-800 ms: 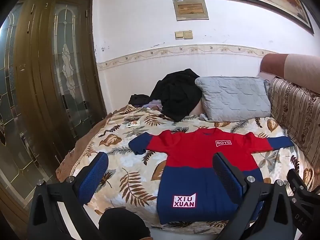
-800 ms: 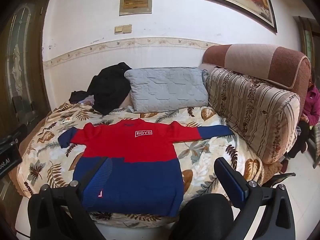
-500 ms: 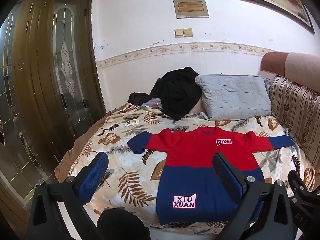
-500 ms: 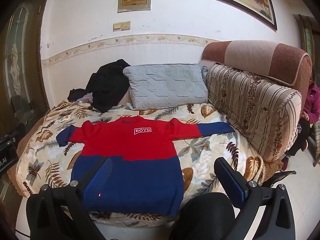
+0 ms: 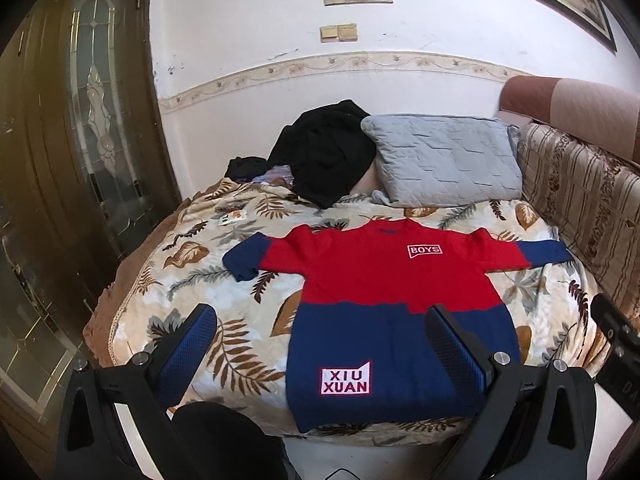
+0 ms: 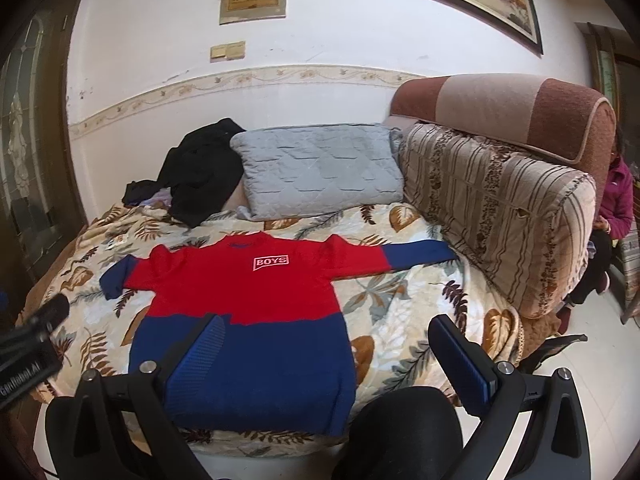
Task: Fold small clothes
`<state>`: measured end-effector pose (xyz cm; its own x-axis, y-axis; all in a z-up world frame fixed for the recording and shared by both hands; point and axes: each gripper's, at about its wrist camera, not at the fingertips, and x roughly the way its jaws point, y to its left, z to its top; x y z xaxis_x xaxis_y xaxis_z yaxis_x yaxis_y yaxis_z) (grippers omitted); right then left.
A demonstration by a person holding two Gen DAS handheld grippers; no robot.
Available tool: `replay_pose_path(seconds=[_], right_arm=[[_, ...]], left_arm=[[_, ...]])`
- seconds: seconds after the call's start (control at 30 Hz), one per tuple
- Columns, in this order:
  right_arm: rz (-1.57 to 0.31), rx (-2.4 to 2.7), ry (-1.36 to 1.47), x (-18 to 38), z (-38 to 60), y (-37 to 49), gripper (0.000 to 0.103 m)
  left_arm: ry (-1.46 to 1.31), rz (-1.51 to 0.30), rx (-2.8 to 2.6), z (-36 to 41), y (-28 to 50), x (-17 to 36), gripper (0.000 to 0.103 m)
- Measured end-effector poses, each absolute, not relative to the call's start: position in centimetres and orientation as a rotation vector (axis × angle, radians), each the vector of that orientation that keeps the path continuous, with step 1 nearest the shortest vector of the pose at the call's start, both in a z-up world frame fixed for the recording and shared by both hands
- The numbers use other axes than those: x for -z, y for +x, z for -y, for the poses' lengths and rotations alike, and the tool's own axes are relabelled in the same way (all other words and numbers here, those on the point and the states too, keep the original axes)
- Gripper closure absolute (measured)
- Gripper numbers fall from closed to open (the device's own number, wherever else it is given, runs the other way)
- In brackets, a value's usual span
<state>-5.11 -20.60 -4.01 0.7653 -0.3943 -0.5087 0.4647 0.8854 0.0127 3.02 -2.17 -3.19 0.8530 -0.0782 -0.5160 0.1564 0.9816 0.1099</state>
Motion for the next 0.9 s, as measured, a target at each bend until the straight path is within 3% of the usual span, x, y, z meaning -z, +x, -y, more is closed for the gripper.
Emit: replay_pose_path(seconds=[0.53, 0.6, 0.73, 0.9], right_arm=[[-0.433, 0.611, 0.196, 2.5, 25.7, -8.5, 0.000], [-0.421, 0.635, 0.209, 2.3, 26.6, -9.0, 0.000], [-0.396, 0.689, 0.216, 1.9, 28.2, -10.1, 0.000], [-0.355, 0.745, 0.223, 1.5, 30.1, -10.9, 0.000]], left_arm=[[0.099, -0.415, 0.151, 5.2, 4.9, -1.2, 0.000], [0.081, -0.395, 0.151, 5.8, 5.7, -0.7, 0.000], [0.054, -0.565, 0.198, 6.5, 8.7, 2.5, 0.000], [0.082, -0.475, 0.124, 6.2, 9.1, 2.0, 0.000]])
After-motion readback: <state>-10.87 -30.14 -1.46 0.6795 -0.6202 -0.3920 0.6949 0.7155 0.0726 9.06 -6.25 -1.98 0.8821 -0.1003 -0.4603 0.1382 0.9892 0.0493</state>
